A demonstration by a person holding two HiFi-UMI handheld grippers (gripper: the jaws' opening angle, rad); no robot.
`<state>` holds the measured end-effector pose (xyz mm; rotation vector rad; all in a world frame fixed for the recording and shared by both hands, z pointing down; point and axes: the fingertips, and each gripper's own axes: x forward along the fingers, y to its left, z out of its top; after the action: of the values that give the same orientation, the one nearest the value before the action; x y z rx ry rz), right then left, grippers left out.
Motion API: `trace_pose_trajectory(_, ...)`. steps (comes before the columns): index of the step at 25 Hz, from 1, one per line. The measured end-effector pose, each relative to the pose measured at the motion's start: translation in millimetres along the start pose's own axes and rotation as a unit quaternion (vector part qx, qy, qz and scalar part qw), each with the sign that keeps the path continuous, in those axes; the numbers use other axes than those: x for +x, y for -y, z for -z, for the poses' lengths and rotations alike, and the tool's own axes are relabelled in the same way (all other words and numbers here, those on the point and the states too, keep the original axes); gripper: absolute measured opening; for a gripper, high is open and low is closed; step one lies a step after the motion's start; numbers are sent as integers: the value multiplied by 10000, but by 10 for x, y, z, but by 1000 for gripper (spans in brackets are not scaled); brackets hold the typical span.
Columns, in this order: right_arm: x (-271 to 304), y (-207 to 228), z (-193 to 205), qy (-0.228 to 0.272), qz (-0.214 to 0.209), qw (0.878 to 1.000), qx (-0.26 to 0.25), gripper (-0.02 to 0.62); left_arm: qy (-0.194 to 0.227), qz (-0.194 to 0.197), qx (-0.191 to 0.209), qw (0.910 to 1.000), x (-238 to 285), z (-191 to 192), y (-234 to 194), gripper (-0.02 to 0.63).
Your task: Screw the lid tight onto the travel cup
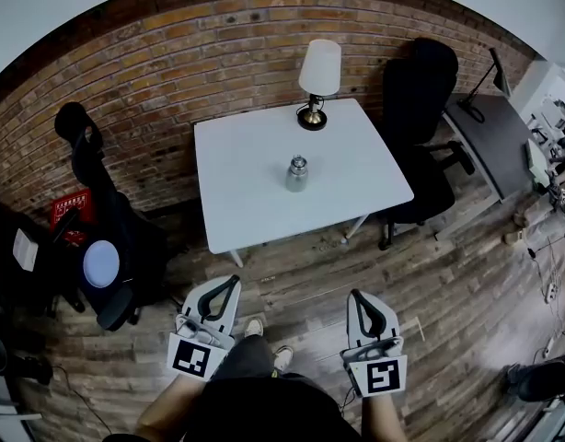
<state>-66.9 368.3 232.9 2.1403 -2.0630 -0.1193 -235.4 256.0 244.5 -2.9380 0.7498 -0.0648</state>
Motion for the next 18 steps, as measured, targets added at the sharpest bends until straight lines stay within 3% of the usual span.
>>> trace_pose_trajectory(8, 328, 211, 147, -42, -15, 10000, 40, 14, -87, 56, 7, 9999, 421, 199, -144, 25)
trace_pose_trajectory(18, 1268, 852, 112, -471, -122, 9988, -106, 14, -21, 229, -342, 9992, 1631, 322, -627, 25)
